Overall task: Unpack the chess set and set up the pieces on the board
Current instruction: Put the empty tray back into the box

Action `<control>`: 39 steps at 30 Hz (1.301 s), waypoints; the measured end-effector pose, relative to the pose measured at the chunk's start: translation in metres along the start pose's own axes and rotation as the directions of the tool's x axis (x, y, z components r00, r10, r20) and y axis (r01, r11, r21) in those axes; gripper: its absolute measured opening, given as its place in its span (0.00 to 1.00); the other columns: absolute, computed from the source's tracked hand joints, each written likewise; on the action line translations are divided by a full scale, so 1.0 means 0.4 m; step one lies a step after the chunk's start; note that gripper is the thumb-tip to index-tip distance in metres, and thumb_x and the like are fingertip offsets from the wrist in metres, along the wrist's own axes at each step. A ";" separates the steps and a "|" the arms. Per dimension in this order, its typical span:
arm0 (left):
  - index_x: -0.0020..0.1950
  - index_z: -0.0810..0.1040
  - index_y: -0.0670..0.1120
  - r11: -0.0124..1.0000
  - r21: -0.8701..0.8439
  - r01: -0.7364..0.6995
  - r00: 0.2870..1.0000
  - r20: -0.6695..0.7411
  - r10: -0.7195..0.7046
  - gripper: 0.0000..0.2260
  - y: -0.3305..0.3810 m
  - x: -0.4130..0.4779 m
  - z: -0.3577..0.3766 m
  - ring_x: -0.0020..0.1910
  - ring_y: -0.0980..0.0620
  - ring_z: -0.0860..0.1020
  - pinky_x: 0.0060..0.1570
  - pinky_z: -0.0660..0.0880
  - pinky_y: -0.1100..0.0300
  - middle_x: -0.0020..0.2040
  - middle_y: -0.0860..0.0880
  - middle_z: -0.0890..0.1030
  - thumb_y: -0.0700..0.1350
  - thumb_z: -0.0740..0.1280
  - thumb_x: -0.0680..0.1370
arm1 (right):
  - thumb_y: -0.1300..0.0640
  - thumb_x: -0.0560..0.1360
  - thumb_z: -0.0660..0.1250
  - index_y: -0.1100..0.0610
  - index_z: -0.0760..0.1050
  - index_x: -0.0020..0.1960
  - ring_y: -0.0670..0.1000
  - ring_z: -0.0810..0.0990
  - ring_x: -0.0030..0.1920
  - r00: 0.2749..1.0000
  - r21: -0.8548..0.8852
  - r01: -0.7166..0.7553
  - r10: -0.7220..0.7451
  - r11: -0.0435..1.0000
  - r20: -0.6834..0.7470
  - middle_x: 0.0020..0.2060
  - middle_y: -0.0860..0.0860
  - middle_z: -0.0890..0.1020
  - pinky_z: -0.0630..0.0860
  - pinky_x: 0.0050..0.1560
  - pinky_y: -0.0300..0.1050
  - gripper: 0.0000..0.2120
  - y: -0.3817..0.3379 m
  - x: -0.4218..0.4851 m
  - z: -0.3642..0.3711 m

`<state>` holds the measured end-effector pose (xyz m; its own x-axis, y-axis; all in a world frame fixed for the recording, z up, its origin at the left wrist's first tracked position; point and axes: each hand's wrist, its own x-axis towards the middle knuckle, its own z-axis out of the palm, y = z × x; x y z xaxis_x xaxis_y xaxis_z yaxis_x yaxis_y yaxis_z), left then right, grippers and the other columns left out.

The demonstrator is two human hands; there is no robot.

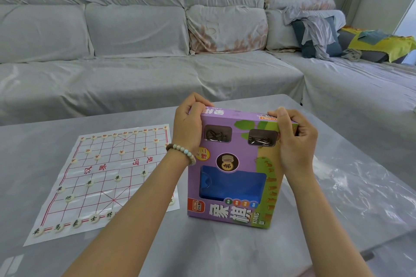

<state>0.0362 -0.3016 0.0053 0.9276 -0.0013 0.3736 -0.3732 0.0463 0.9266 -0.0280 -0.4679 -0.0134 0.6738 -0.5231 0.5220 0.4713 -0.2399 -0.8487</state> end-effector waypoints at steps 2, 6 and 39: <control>0.35 0.73 0.46 1.000 0.028 -0.008 1.000 0.013 0.008 0.13 0.006 0.004 -0.005 0.29 0.61 0.73 0.26 0.67 0.69 0.32 0.49 0.74 0.38 0.56 0.78 | 0.58 0.79 0.60 0.66 0.76 0.45 0.42 0.81 0.33 1.000 0.002 -0.002 0.002 1.000 0.004 0.31 0.41 0.82 0.73 0.29 0.31 0.12 -0.001 -0.001 0.001; 0.37 0.74 0.47 0.999 0.048 -0.023 0.998 0.060 0.020 0.10 0.010 0.000 -0.012 0.33 0.58 0.75 0.28 0.70 0.67 0.36 0.48 0.77 0.41 0.56 0.75 | 0.57 0.79 0.61 0.65 0.76 0.44 0.42 0.81 0.32 1.000 0.007 -0.003 0.003 1.000 0.003 0.31 0.42 0.82 0.73 0.29 0.31 0.12 -0.003 -0.002 0.001; 0.76 0.39 0.46 0.747 0.627 0.218 0.862 0.234 -0.449 0.34 -0.370 -0.130 -0.008 0.75 0.48 0.47 0.71 0.50 0.58 0.75 0.45 0.37 0.54 0.57 0.79 | 0.52 0.81 0.56 0.56 0.76 0.52 0.50 0.76 0.36 0.770 0.096 -0.612 0.619 0.785 -0.156 0.39 0.51 0.78 0.73 0.40 0.44 0.12 0.346 0.054 -0.022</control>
<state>0.0431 -0.3051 -0.1515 0.9631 -0.2558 -0.0835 -0.0879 -0.5923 0.8009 0.0470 -0.5195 -0.1202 0.7218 -0.6785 -0.1364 0.0124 0.2097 -0.9777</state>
